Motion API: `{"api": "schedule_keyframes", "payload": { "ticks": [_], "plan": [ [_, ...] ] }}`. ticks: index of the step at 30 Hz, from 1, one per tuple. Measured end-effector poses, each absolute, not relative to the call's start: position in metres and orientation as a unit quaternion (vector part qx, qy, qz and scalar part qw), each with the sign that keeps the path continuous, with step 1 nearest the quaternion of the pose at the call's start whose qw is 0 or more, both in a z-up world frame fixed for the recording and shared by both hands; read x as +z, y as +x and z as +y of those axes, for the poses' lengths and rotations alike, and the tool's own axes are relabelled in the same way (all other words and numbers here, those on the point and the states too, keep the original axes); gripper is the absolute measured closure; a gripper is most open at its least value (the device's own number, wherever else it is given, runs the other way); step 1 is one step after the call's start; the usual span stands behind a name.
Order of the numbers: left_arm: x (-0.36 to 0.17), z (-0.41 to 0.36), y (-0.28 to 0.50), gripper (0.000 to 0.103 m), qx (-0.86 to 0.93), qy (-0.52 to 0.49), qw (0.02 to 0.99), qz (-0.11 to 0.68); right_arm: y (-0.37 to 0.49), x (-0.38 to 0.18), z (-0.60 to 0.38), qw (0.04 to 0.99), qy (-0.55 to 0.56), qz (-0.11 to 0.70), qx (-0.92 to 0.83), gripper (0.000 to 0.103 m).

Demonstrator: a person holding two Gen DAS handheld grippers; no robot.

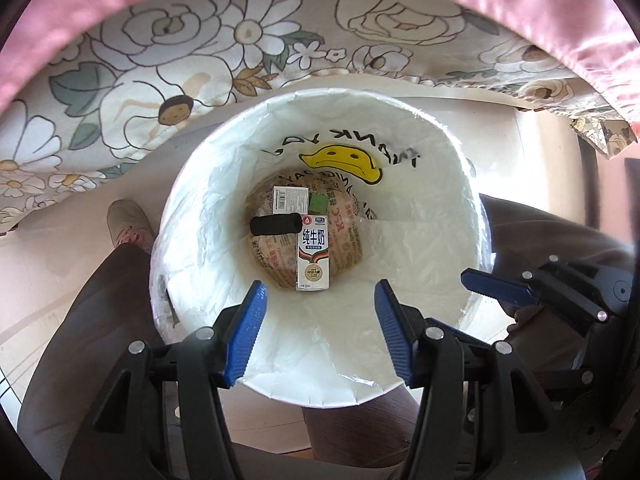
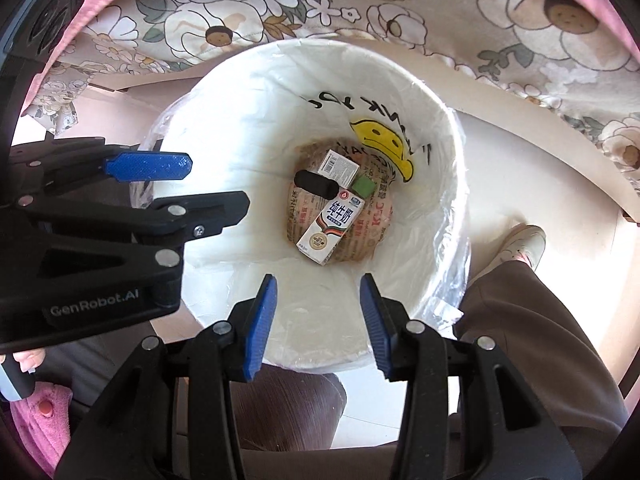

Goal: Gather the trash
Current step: 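Move both open tools up from the bin back toward the bed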

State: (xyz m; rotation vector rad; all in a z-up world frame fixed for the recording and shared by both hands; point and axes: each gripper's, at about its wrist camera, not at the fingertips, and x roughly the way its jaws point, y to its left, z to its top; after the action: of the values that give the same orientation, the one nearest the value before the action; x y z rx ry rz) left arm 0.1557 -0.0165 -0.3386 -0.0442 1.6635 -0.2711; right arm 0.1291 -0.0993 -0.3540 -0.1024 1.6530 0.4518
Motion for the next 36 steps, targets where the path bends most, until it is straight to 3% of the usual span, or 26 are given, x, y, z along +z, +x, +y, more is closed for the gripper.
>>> {"api": "schedule_keyframes", "payload": {
  "ticks": [12, 24, 27, 30, 36],
  "plan": [
    [-0.234, -0.012, 0.151, 0.044, -0.128, -0.002, 0.739, 0.662, 0.127, -0.258, -0.124, 0.722, -0.058, 0.659, 0.201, 0.059],
    [-0.118, 0.001, 0.172, 0.034, -0.126, -0.019, 0.806, 0.578, 0.152, -0.138, -0.156, 0.804, -0.049, 0.557, 0.201, 0.058],
    [-0.094, 0.002, 0.181, 0.028, -0.119, -0.016, 0.823, 0.555, 0.158, -0.108, -0.163, 0.821, -0.047, 0.531, 0.203, 0.051],
    [-0.07, 0.004, 0.19, 0.025, -0.115, -0.019, 0.836, 0.536, 0.163, -0.081, -0.166, 0.837, -0.049, 0.506, 0.204, 0.051],
    [-0.035, 0.008, 0.216, 0.02, -0.112, -0.043, 0.855, 0.504, 0.183, -0.031, -0.173, 0.871, -0.05, 0.449, 0.195, 0.035]
  ]
}}
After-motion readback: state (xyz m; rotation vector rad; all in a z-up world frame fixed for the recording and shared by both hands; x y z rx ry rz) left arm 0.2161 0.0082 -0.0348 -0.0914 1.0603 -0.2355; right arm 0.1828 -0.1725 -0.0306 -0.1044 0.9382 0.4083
